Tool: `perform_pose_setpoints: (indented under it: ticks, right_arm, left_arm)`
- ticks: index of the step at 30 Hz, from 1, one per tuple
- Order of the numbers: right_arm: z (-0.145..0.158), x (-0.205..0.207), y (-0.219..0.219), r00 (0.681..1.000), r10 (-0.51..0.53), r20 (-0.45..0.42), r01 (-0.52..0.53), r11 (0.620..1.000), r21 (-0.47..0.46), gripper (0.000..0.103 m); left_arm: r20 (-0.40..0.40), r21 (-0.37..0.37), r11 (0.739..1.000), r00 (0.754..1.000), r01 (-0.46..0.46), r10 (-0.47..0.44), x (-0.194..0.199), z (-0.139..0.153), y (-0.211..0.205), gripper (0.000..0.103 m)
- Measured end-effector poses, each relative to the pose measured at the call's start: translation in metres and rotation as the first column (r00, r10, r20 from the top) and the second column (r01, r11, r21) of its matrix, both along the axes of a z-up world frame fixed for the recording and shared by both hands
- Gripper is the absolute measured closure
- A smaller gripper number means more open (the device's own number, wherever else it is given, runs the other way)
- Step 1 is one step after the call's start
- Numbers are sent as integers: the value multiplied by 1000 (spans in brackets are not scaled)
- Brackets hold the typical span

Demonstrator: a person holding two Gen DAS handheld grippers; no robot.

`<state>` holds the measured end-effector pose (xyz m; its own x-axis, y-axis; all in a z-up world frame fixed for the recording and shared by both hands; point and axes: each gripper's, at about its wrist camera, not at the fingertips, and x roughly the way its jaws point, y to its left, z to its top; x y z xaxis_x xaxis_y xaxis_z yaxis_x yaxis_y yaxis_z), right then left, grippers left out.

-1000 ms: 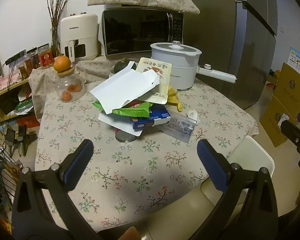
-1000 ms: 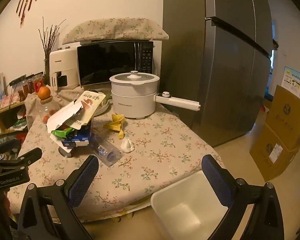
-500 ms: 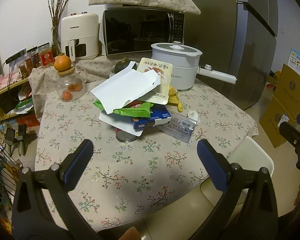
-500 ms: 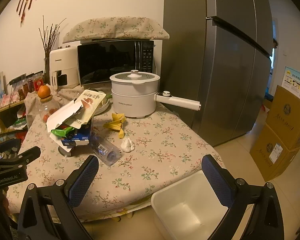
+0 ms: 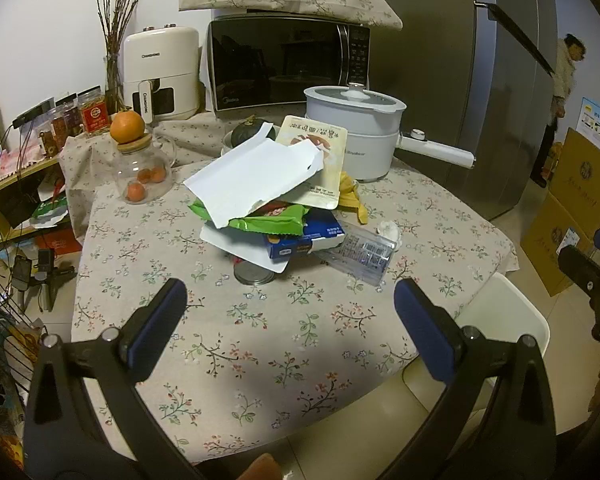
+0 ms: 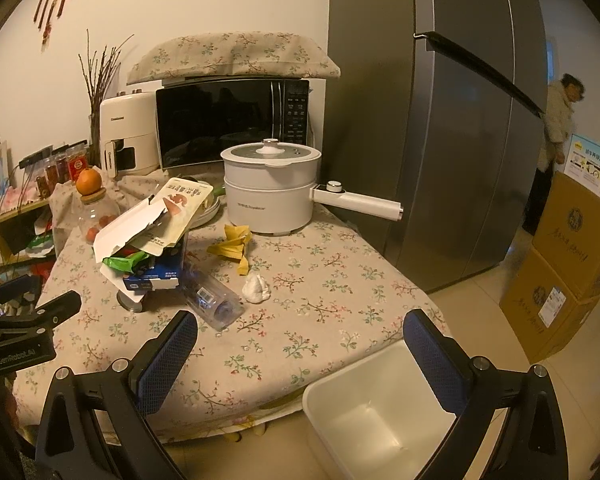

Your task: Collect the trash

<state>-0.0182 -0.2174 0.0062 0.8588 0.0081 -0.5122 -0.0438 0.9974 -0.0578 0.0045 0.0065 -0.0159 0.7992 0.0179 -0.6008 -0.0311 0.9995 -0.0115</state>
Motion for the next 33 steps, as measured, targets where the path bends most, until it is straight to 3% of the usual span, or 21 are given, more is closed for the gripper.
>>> perform_pose_setpoints:
  ticks: [33]
  right_arm:
    - [-2, 1, 3, 1000, 6, -16, -6, 1000, -11, 0]
  left_arm:
    - [-2, -5, 1000, 1000, -3, 3, -1, 1, 5, 0]
